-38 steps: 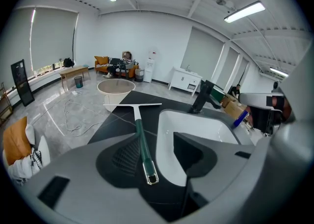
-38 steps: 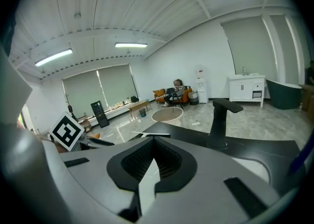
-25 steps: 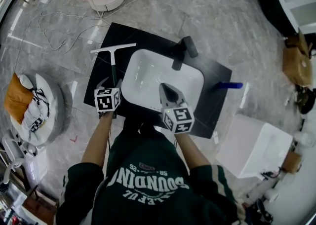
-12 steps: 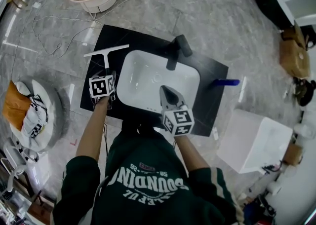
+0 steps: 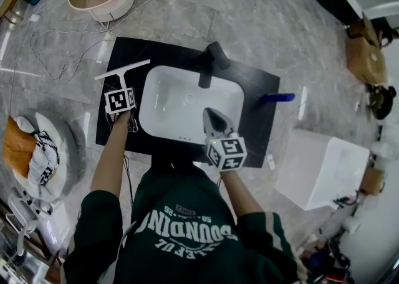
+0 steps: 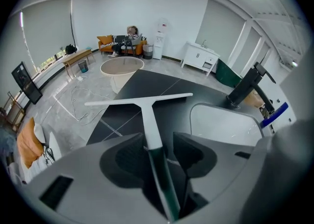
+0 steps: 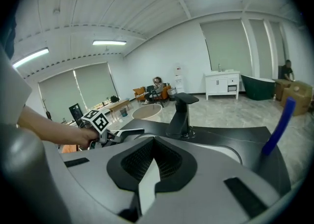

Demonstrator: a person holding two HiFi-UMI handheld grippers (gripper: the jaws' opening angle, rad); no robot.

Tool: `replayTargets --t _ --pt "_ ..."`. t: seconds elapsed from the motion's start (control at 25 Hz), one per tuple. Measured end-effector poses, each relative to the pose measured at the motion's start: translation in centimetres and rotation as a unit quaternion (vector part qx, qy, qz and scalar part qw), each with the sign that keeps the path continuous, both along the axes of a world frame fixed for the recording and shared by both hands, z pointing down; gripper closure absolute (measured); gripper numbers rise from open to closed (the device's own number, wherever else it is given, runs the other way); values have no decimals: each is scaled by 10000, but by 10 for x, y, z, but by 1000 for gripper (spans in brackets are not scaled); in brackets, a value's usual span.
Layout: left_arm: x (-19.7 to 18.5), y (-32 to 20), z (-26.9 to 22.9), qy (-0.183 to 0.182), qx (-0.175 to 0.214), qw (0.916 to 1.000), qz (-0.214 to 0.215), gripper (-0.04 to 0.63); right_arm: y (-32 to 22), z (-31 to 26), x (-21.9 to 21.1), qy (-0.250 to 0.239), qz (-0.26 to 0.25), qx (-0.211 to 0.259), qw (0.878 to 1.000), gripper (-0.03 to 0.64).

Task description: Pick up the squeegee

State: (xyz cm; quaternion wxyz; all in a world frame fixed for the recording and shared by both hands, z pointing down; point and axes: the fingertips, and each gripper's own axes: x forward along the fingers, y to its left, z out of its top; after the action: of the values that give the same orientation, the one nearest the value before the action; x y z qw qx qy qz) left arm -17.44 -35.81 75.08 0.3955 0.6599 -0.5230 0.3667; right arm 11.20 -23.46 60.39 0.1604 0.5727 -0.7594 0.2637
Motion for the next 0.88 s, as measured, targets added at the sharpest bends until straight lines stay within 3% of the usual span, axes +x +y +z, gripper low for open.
replayTargets --t 0.36,0.48,0.88 --pt "-6 2 13 -274 -207 9994 103 424 10 0 20 -94 290 -59 9995 615" --pt "-9 1 13 -273 -211 9994 75 482 16 2 24 -106 382 -69 9992 615" --pt "-13 11 2 -161 -95 9997 138 503 26 -1 22 -199 484 -21 9986 615"
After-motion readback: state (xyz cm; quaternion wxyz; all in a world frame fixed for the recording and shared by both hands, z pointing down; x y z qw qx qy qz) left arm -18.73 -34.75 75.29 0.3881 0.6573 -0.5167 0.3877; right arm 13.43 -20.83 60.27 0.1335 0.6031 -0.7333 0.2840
